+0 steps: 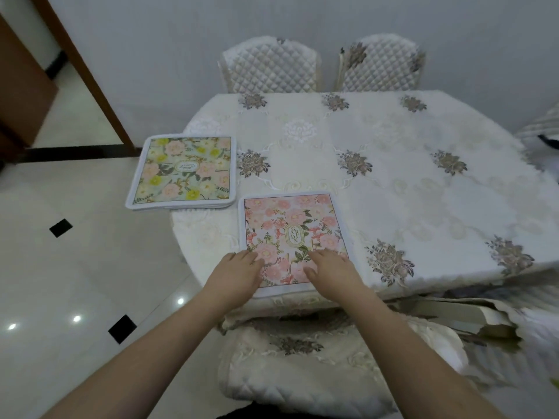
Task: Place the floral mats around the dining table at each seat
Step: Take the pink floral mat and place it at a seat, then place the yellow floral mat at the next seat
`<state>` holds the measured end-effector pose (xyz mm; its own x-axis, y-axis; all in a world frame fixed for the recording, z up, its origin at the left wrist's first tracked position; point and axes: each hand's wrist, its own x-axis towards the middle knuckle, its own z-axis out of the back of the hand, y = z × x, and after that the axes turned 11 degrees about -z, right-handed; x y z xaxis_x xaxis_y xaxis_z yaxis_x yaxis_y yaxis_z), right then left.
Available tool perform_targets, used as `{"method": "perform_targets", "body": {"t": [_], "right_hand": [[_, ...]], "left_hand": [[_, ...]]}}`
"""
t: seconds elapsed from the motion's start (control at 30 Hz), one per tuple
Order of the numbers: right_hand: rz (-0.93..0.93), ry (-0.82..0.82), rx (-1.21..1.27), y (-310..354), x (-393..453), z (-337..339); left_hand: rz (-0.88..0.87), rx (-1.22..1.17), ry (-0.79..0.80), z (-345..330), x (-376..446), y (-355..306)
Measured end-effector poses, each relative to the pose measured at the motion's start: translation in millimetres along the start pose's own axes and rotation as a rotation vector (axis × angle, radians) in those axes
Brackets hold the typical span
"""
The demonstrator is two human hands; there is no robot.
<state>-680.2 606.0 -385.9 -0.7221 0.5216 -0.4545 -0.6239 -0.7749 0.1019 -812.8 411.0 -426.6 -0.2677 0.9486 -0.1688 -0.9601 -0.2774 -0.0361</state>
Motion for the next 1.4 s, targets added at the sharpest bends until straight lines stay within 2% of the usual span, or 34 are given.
{"method": "perform_targets", "body": {"t": [0.13, 0.23, 0.3, 0.67, 0.83, 1.0, 1.23, 1.4], "right_hand": [[0.043, -0.116, 0.021, -1, -19, 8], [0.062, -0.139, 0.020, -8, -38, 6], [0.075, -0.149, 0.016, -16, -52, 3], [0.180, -0.240, 0.050, -19, -117, -1], [0.263, -0.251, 0.023, 7, -135, 4], [0.363, -0.283, -0.038, 49, -157, 5], [0.465, -0.348, -0.111, 117, -186, -9], [0.481, -0.321, -0.070, 191, -211, -30]], "left_hand": [[0.035, 0.048, -0.052, 23, -10, -10], [0.034, 0.051, -0.073, 37, -18, -25], [0.053, -0.024, -0.002, 46, -25, -39], [0.282, -0.037, -0.003, 85, -80, -114], [0.369, 0.002, -0.006, 95, -127, -118], [0.439, -0.015, -0.077, 104, -171, -119], [0.513, 0.076, -0.072, 88, -250, -84], [0.579, -0.045, -0.071, 76, -312, -49]]}}
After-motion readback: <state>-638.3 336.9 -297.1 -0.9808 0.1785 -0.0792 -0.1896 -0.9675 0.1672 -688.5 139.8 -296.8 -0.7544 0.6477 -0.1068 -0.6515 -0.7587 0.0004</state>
